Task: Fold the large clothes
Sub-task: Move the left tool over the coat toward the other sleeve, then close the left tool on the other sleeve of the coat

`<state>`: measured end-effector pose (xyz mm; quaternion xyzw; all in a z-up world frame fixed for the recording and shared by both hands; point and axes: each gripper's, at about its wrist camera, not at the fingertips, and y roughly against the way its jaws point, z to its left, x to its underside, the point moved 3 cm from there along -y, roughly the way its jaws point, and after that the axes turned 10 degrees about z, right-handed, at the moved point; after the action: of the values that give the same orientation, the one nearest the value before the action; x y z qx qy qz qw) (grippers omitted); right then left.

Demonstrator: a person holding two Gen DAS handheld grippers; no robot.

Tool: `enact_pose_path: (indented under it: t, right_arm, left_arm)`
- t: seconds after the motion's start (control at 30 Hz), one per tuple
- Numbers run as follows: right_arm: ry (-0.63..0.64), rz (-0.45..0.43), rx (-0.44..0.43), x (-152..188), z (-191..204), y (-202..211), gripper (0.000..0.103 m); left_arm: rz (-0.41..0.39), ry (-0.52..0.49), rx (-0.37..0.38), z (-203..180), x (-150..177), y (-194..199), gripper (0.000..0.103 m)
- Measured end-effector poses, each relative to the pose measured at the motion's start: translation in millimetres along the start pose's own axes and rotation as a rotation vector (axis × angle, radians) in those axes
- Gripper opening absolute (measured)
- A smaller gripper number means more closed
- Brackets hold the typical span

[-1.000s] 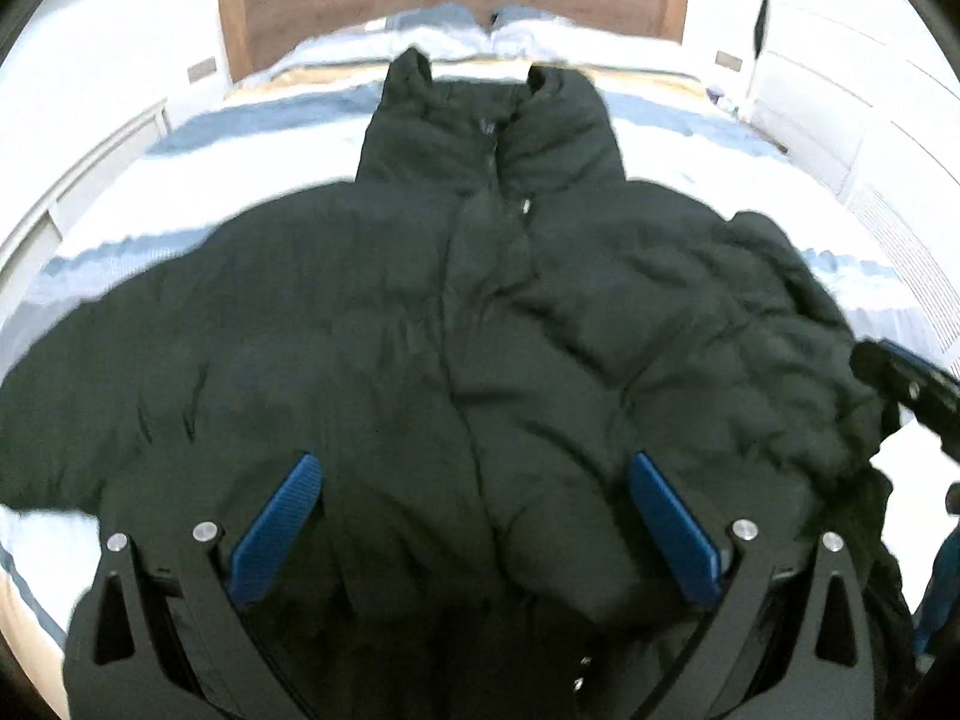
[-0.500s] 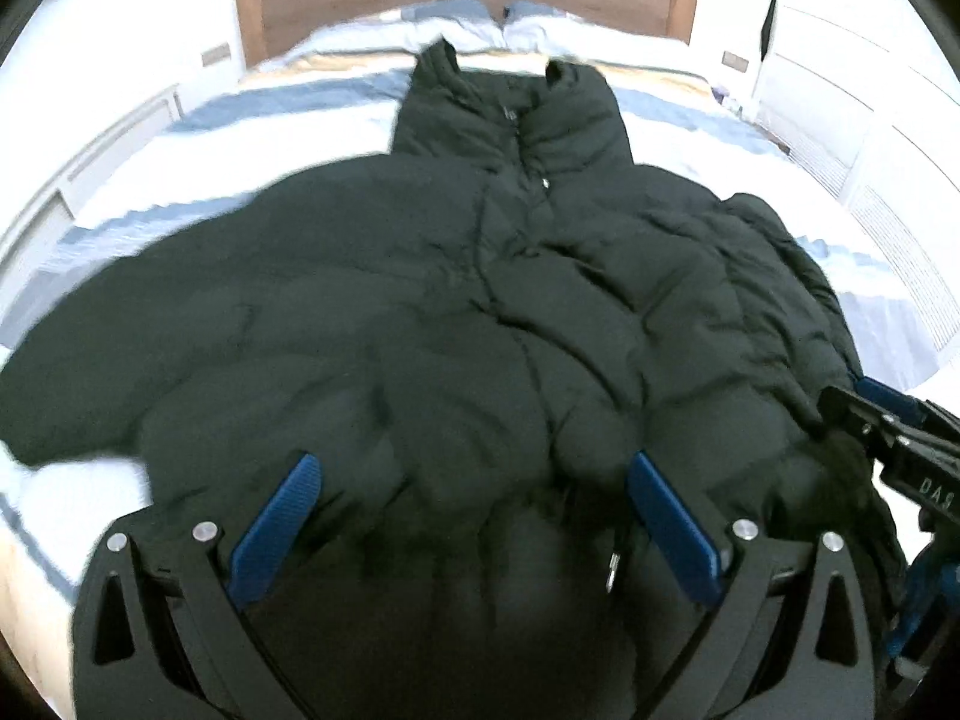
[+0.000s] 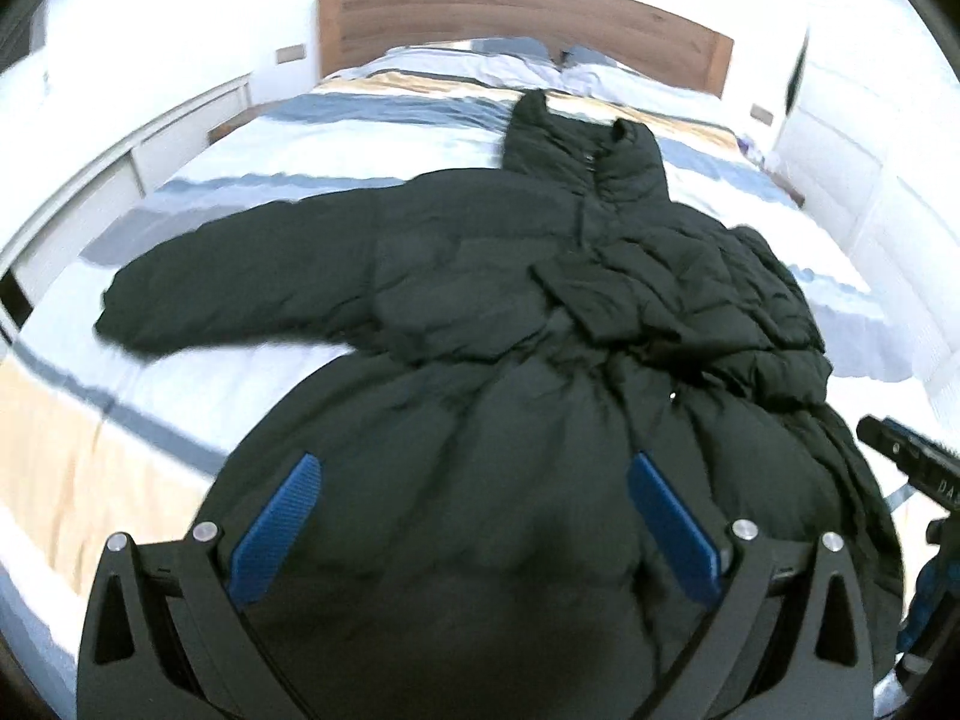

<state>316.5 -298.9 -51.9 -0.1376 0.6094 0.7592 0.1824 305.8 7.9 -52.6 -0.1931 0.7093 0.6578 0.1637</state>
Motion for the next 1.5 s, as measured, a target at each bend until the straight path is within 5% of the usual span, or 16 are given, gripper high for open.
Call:
enact_pose_path:
  t: [0.4, 0.63, 0.97, 1.2, 1.4, 1.5]
  right_arm:
    - [0.012, -0.039, -0.011, 43, 45, 44, 0.067]
    - [-0.026, -0.042, 0.006, 50, 49, 37, 0.067]
    - [-0.056, 0.012, 0.047, 46, 37, 0, 0.067]
    - [-0.083, 0.027, 0.083, 40, 20, -16, 0.067]
    - [-0.085, 0.035, 0.088, 38, 12, -26, 0.067]
    - [-0.088, 0.035, 0.086, 39, 9, -28, 0.067]
  left_arm:
    - [-0.003, 0.254, 0.091, 135, 23, 39, 0.103]
    - [0.016, 0.416, 0.133, 236, 23, 11, 0.103]
    - [0.000, 0.699, 0.303, 355, -37, -64, 0.102]
    - [0.019, 0.857, 0.338, 390, -63, -120, 0.101]
    - [0.032, 0.895, 0.362, 391, -77, -149, 0.094]
    - [0.050, 0.895, 0.374, 387, -83, -160, 0.067]
